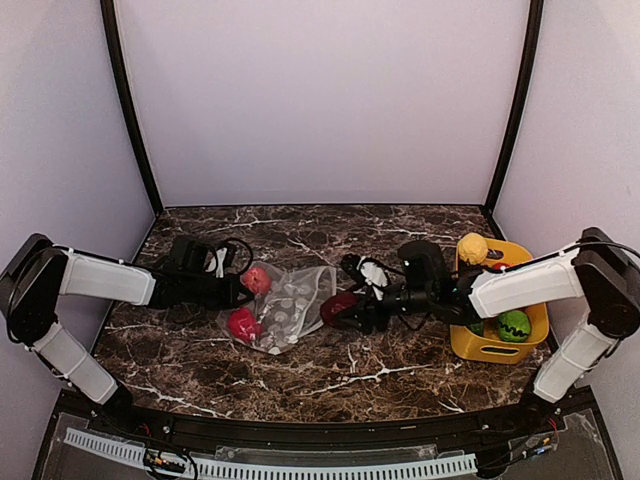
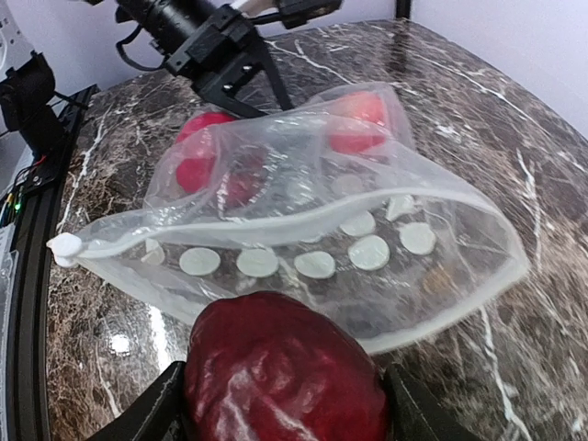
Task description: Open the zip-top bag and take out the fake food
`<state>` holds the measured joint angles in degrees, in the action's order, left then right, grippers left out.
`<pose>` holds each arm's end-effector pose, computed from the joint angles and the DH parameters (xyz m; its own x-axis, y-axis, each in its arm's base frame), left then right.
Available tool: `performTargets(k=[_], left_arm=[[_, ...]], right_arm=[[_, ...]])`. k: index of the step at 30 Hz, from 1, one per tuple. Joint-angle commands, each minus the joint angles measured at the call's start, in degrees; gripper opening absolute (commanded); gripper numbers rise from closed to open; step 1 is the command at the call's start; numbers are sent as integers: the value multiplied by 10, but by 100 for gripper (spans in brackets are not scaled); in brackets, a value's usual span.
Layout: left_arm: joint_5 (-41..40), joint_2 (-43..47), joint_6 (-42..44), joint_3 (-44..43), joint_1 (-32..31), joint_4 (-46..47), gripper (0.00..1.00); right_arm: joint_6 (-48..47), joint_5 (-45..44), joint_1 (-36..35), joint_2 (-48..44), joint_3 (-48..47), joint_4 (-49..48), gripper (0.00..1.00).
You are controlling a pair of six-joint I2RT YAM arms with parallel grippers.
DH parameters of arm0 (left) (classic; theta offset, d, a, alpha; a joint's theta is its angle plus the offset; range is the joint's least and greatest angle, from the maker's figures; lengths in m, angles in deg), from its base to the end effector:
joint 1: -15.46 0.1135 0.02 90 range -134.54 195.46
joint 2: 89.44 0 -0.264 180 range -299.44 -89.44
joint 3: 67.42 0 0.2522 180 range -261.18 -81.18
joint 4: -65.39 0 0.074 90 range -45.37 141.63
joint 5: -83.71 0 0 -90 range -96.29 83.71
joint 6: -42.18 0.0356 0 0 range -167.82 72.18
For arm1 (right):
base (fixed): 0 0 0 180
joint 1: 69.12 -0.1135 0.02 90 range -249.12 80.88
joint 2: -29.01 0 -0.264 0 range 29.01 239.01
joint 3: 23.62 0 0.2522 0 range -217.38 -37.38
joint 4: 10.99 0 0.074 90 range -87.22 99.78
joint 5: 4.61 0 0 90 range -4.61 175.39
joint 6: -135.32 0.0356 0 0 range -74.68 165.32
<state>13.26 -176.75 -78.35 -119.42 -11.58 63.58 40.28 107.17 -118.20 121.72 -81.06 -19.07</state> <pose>0.2611 -0.1466 0.1665 -0.8014 -0.1284 -0.5842 0.3007 0.7579 -0.5790 0.2085 0.2607 0.1827 -0.2175 -0.3755 -0.9010 -0.9406 0.3271 0.0907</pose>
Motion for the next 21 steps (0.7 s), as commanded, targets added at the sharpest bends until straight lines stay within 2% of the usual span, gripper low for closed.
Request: performTargets(k=[1, 5, 11, 21], left_arm=[[1, -7, 0, 1, 7, -2, 1], [5, -9, -1, 4, 9, 3, 1], [13, -18, -4, 5, 10, 16, 1], [18, -28, -5, 3, 12, 22, 1]], right_arm=[[37, -40, 46, -90, 25, 60, 43], [58, -93, 110, -170, 25, 128, 43], [122, -133, 247, -266, 35, 200, 42], [185, -176, 411, -330, 42, 304, 42]])
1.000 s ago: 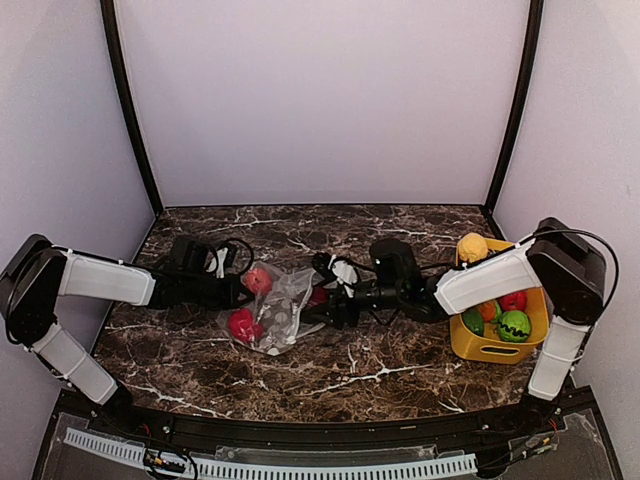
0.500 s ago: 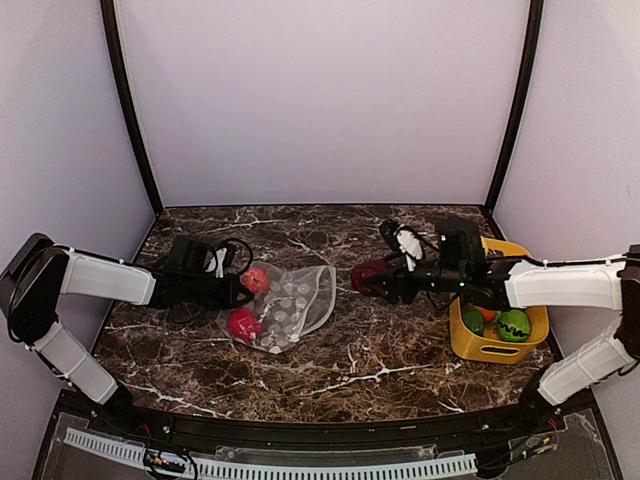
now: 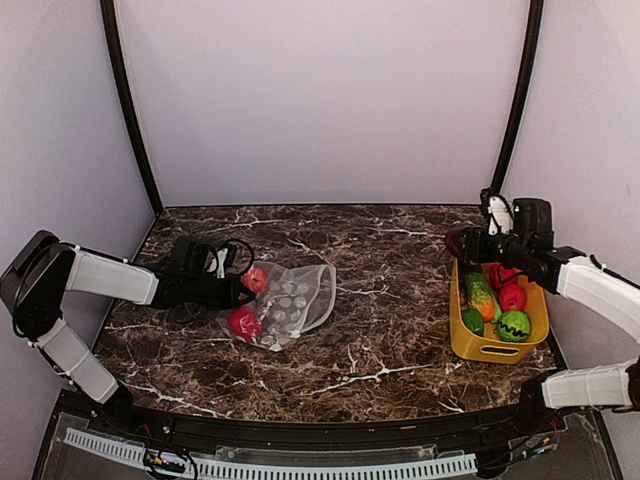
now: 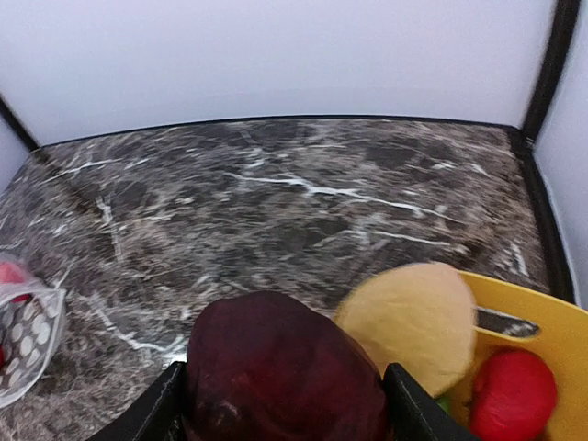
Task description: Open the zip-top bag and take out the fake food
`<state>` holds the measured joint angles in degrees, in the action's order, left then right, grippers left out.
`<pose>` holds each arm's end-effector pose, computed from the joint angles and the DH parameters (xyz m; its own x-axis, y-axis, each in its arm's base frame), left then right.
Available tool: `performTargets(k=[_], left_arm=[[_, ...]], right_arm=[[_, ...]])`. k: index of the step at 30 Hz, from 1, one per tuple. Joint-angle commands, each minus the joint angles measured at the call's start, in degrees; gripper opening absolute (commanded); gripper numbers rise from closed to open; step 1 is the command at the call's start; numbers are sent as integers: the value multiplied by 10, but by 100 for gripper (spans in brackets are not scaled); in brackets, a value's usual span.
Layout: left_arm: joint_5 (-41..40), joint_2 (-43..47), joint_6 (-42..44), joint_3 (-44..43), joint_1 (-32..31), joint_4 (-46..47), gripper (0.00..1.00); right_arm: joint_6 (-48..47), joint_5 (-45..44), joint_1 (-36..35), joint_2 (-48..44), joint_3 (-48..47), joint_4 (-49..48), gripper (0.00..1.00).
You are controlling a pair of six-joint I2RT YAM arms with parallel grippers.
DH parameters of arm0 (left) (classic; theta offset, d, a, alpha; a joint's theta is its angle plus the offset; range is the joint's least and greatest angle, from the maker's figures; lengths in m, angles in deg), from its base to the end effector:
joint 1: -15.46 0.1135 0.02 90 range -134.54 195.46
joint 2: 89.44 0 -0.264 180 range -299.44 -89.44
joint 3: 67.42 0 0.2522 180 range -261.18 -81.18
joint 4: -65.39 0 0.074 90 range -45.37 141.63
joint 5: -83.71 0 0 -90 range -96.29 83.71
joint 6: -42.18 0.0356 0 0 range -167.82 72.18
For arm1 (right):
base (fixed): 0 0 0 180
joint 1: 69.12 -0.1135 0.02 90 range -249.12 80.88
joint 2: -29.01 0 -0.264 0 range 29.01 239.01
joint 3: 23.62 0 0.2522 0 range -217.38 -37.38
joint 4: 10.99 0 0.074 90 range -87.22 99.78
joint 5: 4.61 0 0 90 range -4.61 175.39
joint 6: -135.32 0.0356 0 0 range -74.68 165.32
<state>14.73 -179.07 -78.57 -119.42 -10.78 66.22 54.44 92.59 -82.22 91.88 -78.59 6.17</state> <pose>0.2669 -0.1458 0.1593 -0.8045 -0.1355 -0.5783 0.3014 0.7458 -0.5941 0.2410 0.0607 0.2675 -0.4605 0.0543 -0.8860 -0.2658 0.9439 0.1960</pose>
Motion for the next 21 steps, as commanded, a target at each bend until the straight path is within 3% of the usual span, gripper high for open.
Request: performTargets(k=[1, 17, 21], left_arm=[[3, -5, -4, 3, 4, -4, 1], [7, -9, -7, -1, 6, -5, 1], [8, -13, -7, -3, 6, -4, 1]], right_arm=[[50, -40, 58, -43, 26, 52, 43], [71, -146, 126, -111, 84, 74, 49], [72, -143, 126, -109, 85, 75, 76]])
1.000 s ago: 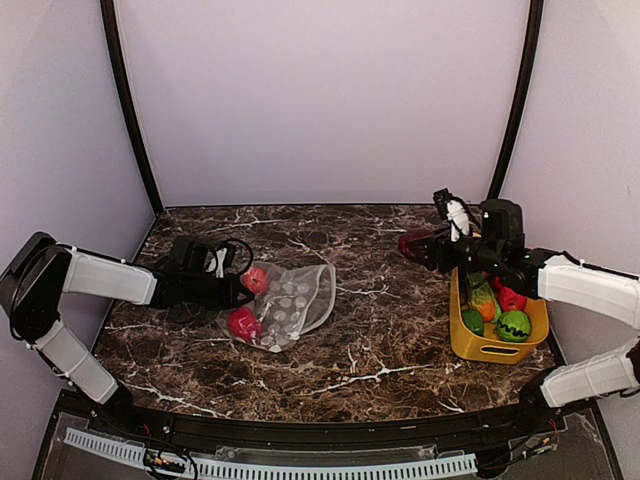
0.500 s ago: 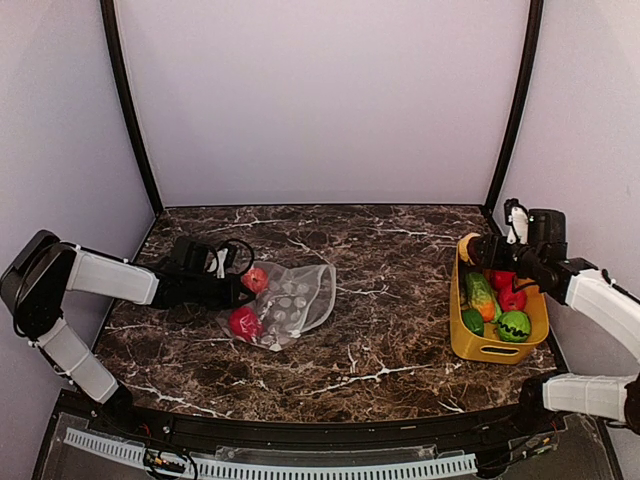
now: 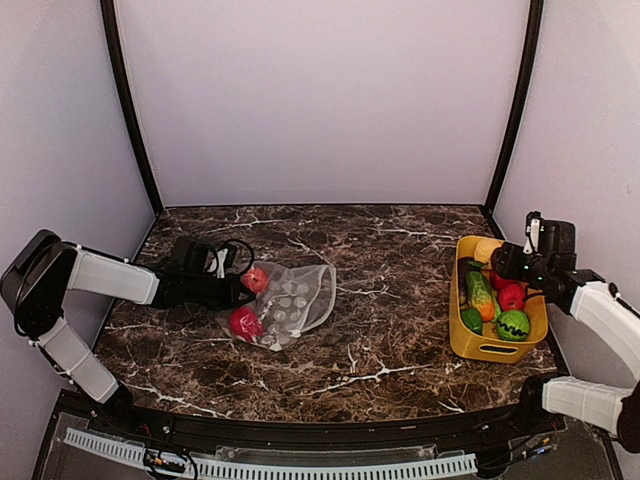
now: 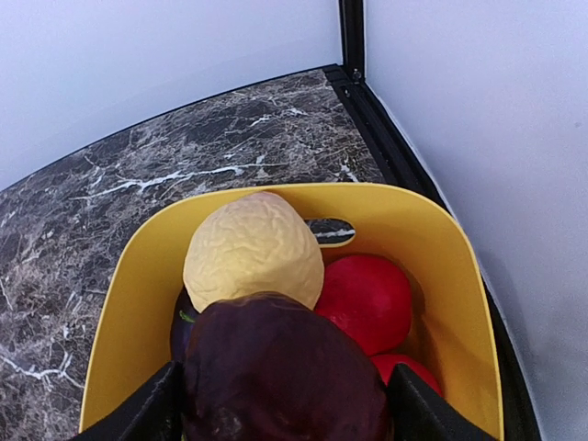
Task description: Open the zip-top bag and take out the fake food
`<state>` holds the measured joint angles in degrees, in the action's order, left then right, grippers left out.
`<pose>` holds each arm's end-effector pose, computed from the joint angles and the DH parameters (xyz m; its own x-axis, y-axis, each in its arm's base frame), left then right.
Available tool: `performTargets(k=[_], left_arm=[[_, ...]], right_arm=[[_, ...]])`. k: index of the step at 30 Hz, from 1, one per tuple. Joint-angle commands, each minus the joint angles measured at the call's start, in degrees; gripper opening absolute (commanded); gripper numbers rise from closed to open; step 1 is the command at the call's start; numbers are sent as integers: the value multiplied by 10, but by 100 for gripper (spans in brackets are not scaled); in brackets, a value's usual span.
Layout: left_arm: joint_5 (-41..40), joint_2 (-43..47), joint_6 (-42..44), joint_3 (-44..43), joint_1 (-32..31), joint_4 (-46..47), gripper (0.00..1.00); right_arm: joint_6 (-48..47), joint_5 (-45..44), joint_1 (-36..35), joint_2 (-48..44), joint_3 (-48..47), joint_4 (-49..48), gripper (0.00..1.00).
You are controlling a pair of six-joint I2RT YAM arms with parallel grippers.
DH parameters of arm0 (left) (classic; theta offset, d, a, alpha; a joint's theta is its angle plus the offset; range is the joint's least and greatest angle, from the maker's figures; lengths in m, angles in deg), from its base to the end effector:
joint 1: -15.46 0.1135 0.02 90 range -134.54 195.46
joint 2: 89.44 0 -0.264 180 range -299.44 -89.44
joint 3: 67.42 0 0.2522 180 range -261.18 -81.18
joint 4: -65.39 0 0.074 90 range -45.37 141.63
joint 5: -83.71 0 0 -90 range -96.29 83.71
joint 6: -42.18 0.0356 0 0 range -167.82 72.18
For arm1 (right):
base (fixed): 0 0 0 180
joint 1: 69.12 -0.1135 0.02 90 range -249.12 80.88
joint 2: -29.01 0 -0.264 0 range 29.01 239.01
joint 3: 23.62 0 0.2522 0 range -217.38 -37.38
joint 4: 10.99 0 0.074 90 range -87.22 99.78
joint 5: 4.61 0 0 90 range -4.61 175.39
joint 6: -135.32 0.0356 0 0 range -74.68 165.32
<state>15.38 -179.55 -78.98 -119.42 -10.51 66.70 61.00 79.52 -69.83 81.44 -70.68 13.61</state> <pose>0.2682 -0.1452 0.1577 -0.8090 -0.1408 -0.5708 0.2971 0.7399 -0.6036 0.2049 -0.0011 0.2445 -0.4603 0.2632 -0.8479 0.2084 0.9604 0.1849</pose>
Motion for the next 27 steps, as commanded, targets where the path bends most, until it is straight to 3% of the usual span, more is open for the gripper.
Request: performTargets(k=[1, 6, 13, 20, 27], left_arm=[[1, -8, -3, -3, 3, -8, 1], [1, -5, -3, -3, 3, -10, 1], [4, -1, -3, -2, 3, -12, 1], [8, 0, -4, -3, 3, -14, 1], [15, -2, -9, -3, 3, -11, 1]], right_arm=[[7, -14, 2, -4, 5, 2, 80], [-15, 13, 2, 2, -8, 3, 91], [-62, 142, -7, -6, -20, -26, 88], [-90, 196, -114, 24, -36, -70, 85], [-119, 230, -265, 135, -35, -169, 79]])
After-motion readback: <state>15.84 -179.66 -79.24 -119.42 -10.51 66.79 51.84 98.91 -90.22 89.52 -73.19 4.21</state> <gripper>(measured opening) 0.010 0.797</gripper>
